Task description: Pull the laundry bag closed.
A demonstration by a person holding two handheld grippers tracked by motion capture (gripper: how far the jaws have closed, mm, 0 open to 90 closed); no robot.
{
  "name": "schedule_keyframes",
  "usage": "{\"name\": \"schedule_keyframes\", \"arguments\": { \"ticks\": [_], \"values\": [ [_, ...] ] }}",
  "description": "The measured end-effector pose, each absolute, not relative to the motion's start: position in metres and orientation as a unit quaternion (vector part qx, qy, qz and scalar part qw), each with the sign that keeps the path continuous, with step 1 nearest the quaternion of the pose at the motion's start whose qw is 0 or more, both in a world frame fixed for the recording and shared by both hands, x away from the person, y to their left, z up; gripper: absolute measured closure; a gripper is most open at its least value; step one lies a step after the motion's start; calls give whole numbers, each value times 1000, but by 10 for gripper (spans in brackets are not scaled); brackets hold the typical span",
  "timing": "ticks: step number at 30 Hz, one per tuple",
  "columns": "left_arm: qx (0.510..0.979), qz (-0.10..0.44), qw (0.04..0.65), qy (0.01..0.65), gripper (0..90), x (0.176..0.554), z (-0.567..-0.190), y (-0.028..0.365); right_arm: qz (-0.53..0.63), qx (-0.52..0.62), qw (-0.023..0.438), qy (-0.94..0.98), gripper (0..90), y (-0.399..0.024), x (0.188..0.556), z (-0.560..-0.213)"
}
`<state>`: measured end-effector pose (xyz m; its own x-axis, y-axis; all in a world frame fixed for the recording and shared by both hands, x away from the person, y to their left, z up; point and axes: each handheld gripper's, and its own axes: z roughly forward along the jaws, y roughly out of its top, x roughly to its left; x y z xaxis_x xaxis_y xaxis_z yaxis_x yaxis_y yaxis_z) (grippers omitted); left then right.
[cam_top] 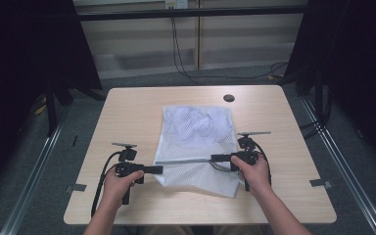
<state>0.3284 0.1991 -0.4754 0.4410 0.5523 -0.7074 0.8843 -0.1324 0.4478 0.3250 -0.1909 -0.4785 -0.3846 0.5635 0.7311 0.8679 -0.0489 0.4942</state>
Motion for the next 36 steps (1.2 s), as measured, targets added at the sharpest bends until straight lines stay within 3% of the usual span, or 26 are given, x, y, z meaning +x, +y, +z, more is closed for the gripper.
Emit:
{"name": "schedule_keyframes", "arguments": {
  "ticks": [36],
  "values": [
    [725, -189, 437, 498, 883, 331, -474, 201, -491, -539, 148, -668, 868, -201, 321, -481]
  ]
}}
